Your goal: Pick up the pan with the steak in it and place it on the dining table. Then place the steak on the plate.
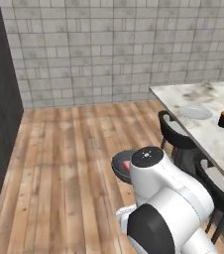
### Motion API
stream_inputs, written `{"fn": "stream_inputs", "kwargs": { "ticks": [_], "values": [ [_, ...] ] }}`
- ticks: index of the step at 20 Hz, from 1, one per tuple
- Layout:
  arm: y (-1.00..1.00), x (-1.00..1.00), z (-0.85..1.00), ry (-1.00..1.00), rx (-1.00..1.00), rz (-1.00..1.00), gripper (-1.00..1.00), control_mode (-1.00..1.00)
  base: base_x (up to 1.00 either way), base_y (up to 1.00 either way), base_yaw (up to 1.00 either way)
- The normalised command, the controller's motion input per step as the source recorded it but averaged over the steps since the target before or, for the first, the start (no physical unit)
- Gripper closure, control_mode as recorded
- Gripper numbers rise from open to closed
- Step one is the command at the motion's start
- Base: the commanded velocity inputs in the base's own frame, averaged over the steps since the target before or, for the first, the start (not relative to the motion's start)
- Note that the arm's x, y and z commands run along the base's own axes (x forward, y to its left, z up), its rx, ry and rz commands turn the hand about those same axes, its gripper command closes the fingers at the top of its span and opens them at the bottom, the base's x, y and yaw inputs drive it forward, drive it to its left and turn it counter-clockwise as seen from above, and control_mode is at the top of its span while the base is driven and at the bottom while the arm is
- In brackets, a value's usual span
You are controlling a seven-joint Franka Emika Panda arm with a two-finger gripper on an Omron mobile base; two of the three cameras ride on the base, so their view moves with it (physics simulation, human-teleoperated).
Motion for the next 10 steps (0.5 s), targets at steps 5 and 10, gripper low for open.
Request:
{"fn": "stream_inputs", "kwargs": {
  "ticks": [5, 10],
  "values": [
    [0.0, 0.0, 0.0, 0.0, 0.0, 0.0, 1.0, 1.0, 1.0, 0.33, -0.13],
    [0.0, 0.0, 0.0, 0.0, 0.0, 0.0, 1.0, 1.0, 1.0, 0.3, -0.13]
  ]
}}
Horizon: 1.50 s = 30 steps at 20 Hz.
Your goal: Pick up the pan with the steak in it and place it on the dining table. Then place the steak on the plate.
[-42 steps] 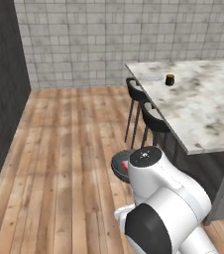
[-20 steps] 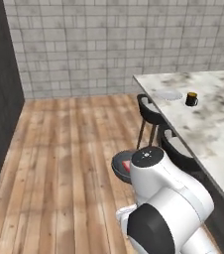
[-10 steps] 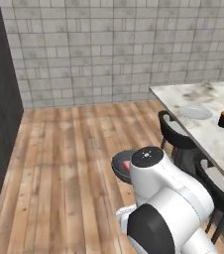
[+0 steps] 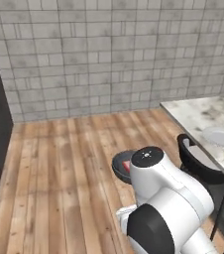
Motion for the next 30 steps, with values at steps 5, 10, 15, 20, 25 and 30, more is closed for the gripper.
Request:
{"fn": "stream_inputs", "kwargs": {
  "ticks": [5, 10, 15, 20, 25, 30],
  "values": [
    [0.0, 0.0, 0.0, 0.0, 0.0, 0.0, 1.0, 1.0, 0.94, 0.3, -0.14],
    [0.0, 0.0, 0.0, 0.0, 0.0, 0.0, 1.0, 1.0, 0.5, 0.1, -0.33],
    [0.0, 0.0, 0.0, 0.0, 0.0, 0.0, 1.0, 1.0, 0.1, 0.0, -0.47],
    [0.0, 0.0, 0.0, 0.0, 0.0, 0.0, 1.0, 1.0, 0.09, 0.0, -0.47],
    [0.0, 0.0, 0.0, 0.0, 0.0, 0.0, 1.0, 1.0, 0.06, 0.0, -0.46],
    [0.0, 0.0, 0.0, 0.0, 0.0, 0.0, 1.0, 1.0, 0.04, 0.0, -0.45]
  ]
}}
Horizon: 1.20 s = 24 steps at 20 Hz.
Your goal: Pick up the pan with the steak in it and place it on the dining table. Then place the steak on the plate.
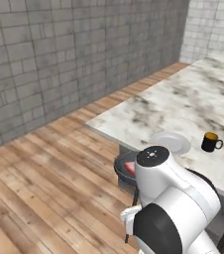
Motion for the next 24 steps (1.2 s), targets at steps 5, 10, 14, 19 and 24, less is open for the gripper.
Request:
{"fn": "stream_inputs", "kwargs": {
  "ticks": [5, 10, 14, 19, 24],
  "values": [
    [0.0, 0.0, 0.0, 0.0, 0.0, 0.0, 1.0, 1.0, 0.01, 0.0, -0.43],
    [0.0, 0.0, 0.0, 0.0, 0.0, 0.0, 1.0, 1.0, 0.0, 0.0, -0.4],
    [0.0, 0.0, 0.0, 0.0, 0.0, 0.0, 1.0, 1.0, -0.01, 0.0, -0.39],
    [0.0, 0.0, 0.0, 0.0, 0.0, 0.0, 1.0, 1.0, -0.04, 0.0, -0.37],
    [0.0, 0.0, 0.0, 0.0, 0.0, 0.0, 1.0, 1.0, -0.05, 0.0, -0.38]
  ]
}}
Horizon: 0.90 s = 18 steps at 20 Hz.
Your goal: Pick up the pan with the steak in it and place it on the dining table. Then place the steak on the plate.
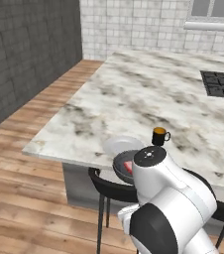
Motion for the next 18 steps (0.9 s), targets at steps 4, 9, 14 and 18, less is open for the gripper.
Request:
{"fn": "stream_inputs", "kwargs": {
  "ticks": [4, 9, 14, 18],
  "values": [
    [0.0, 0.0, 0.0, 0.0, 0.0, 0.0, 1.0, 1.0, -0.1, 0.0, -0.37],
    [0.0, 0.0, 0.0, 0.0, 0.0, 0.0, 1.0, 1.0, -0.34, 0.0, -0.33],
    [0.0, 0.0, 0.0, 0.0, 0.0, 0.0, 1.0, 1.0, -0.38, 0.09, -0.26],
    [0.0, 0.0, 0.0, 0.0, 0.0, 0.0, 1.0, 1.0, -0.11, 0.35, -0.08]
  ]
}}
